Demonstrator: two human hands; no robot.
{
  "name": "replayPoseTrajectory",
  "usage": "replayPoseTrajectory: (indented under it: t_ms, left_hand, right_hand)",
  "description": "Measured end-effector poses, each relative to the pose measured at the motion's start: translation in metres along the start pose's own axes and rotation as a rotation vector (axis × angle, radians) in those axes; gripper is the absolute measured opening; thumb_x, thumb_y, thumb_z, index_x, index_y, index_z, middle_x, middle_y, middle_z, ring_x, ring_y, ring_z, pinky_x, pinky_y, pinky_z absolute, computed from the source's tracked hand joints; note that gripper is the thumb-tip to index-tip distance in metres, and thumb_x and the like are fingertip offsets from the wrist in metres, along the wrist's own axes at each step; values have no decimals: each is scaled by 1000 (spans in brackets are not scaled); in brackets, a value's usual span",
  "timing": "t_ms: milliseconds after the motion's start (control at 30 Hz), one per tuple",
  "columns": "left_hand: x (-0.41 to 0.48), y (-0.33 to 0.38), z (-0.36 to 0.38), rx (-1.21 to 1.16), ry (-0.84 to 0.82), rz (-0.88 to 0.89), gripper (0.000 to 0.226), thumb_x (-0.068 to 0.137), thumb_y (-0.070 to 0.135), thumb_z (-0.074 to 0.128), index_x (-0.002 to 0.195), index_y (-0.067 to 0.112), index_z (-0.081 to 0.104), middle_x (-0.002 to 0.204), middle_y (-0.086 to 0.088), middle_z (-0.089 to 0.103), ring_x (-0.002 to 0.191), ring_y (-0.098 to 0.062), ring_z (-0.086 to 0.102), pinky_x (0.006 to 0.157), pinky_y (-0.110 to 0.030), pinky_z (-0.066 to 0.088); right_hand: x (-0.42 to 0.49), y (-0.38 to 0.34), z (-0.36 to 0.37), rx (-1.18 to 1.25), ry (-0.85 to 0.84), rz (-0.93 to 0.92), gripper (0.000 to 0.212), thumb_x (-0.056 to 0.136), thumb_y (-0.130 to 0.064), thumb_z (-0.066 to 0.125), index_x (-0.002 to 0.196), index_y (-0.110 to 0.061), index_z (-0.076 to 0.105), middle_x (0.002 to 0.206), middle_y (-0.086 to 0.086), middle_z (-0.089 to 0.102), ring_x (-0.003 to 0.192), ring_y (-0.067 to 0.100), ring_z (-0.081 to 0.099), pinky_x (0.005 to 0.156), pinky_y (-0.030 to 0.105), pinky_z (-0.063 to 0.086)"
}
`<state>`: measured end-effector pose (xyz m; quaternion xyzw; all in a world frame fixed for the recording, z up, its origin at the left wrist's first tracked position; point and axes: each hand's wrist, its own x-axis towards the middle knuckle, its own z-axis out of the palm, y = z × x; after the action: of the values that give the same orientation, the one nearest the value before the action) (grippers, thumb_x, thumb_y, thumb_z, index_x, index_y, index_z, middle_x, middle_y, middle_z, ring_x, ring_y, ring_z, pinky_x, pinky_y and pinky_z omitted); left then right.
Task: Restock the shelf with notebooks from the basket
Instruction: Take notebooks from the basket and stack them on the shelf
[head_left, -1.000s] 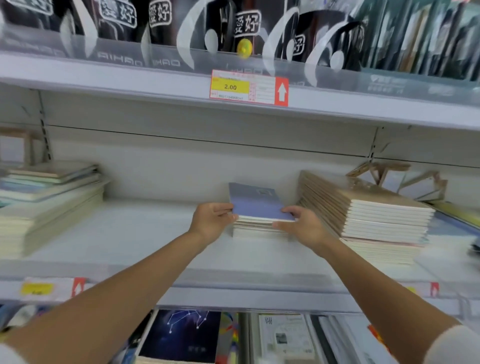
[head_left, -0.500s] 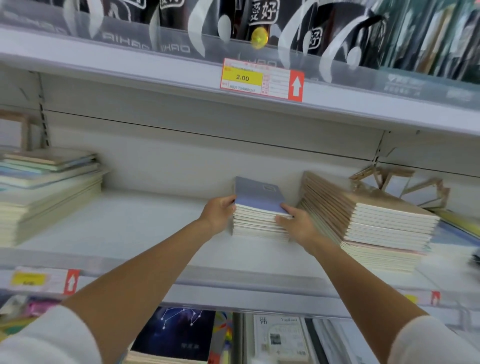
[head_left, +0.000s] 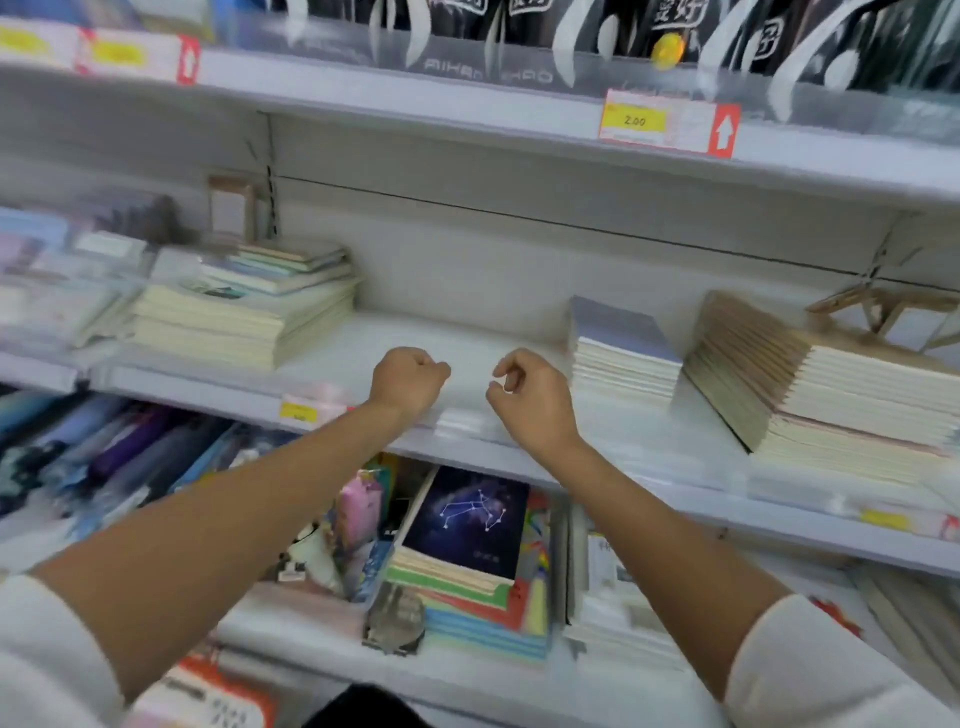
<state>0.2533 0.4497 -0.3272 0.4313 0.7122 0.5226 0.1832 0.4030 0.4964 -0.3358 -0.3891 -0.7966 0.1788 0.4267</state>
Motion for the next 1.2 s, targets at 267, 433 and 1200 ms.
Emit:
replayPoseTrajectory:
  t_ms: [267,433,1200]
  left_hand:
    - [-86,-113,-153,270,63,-303,34,90,19,55,58,17,44,61,1,46,59,-18,45,60,-29,40]
    - [-144,-187,-210,246,160,-502,36,86,18,60,56,9,42,57,-6,40,55,-22,38,58,-33,37]
    - [-298,-427,-255,-264,177,-1274,20,89,4,61,106,-4,54,80,-16,60,62,-25,60,47,-26,55]
  right_hand:
    - [-93,-78,131,170,-401,25,7,78,-11,67,77,-14,61,61,-3,55,59,11,52,62,26,43]
    - [-154,-106,214,213,-716,52,18,81,-8,66,70,-21,62,64,-5,58,60,6,50,61,24,39]
    - [-312,-87,363,-492,-1349,-174,66,93,-32,54,150,-21,25,149,9,36,137,30,31,115,45,20]
